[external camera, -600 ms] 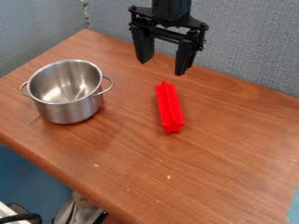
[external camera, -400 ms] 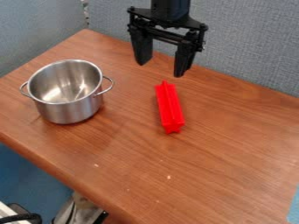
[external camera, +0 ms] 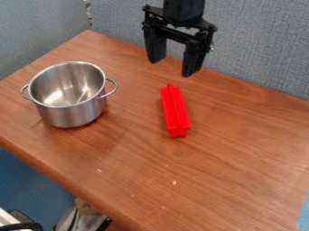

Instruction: Move the red object from the metal pot to the table

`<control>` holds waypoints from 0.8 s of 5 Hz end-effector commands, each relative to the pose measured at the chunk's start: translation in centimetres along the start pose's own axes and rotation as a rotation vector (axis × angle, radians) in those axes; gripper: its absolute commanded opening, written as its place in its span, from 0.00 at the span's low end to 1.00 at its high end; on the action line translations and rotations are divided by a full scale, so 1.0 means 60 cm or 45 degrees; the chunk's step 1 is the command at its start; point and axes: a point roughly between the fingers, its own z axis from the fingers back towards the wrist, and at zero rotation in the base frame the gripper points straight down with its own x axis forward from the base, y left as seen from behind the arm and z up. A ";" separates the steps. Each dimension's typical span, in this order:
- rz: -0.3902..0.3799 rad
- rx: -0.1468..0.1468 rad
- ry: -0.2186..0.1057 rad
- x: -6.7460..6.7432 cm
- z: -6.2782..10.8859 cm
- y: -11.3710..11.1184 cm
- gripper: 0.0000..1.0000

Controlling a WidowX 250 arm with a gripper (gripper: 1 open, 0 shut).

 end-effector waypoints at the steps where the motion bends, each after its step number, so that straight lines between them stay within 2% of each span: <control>1: -0.093 0.021 -0.050 0.020 0.019 0.023 1.00; 3: 0.141 0.082 -0.041 0.032 -0.019 -0.003 1.00; 4: 0.176 0.110 -0.010 0.017 -0.016 -0.001 1.00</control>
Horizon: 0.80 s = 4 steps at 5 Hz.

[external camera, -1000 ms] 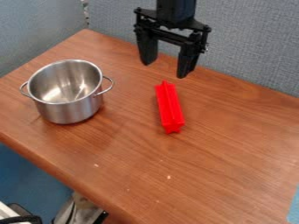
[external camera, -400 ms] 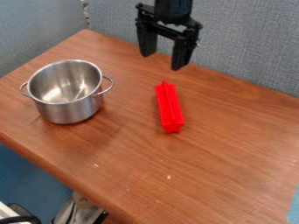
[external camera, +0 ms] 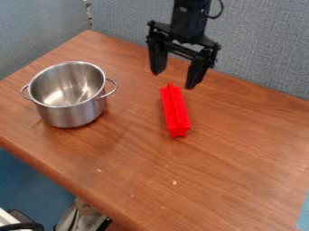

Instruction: Move the red object from the metal pot to the table

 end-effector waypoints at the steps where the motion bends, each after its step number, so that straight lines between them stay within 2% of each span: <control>1: 0.027 0.039 -0.044 -0.010 0.031 0.005 1.00; 4: 0.125 0.035 0.005 0.029 0.013 -0.022 1.00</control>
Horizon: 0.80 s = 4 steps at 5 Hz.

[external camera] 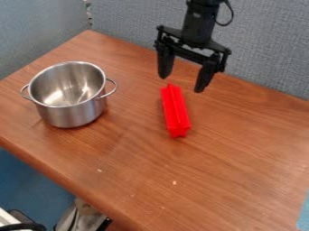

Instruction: Move the red object from the metal pot to the table

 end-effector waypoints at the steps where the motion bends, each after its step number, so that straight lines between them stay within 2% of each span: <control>1: -0.016 -0.027 -0.048 0.014 0.001 0.018 1.00; 2: -0.024 -0.044 -0.029 0.022 -0.024 0.040 1.00; 4: 0.076 -0.034 0.010 0.007 -0.018 0.070 1.00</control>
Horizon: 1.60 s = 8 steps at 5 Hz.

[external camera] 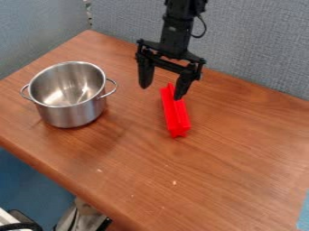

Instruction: Move the red object from the metal pot to the table

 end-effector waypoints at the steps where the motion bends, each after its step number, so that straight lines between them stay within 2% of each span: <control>1: -0.030 0.025 -0.052 -0.011 0.039 0.003 1.00; 2: -0.082 0.053 -0.055 -0.021 0.056 -0.006 1.00; 3: -0.090 0.092 -0.120 -0.014 0.077 -0.012 1.00; 5: -0.092 0.151 -0.216 0.013 0.098 -0.016 1.00; 7: -0.199 0.073 -0.264 -0.018 0.070 -0.042 1.00; 8: -0.168 0.100 -0.255 -0.015 0.064 -0.058 1.00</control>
